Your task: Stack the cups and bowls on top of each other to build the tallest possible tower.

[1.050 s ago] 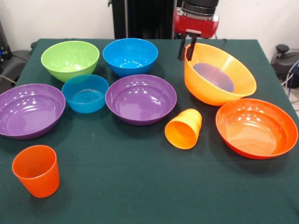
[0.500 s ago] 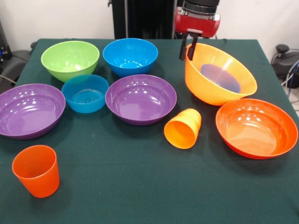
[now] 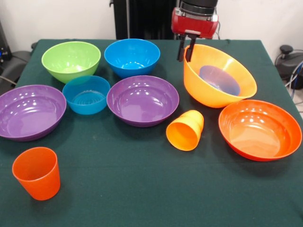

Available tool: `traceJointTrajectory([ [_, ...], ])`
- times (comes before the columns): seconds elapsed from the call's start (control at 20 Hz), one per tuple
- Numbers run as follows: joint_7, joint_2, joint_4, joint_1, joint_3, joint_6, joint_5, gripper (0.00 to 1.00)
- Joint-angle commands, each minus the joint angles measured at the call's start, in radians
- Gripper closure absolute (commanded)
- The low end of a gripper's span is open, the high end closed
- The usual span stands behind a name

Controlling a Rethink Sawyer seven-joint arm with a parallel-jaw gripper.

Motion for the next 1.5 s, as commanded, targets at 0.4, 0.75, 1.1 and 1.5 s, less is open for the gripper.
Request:
traceJointTrajectory([
  [0.4, 0.028, 0.042, 0.021, -0.041, 0.103, -0.009, -0.095, 1.00],
  [0.75, 0.029, 0.044, 0.015, -0.052, 0.111, -0.007, -0.103, 1.00],
  [1.1, 0.015, 0.051, 0.013, -0.083, 0.125, -0.018, -0.131, 1.00],
  [1.5, -0.001, 0.074, 0.007, -0.132, 0.133, -0.049, -0.184, 1.00],
])
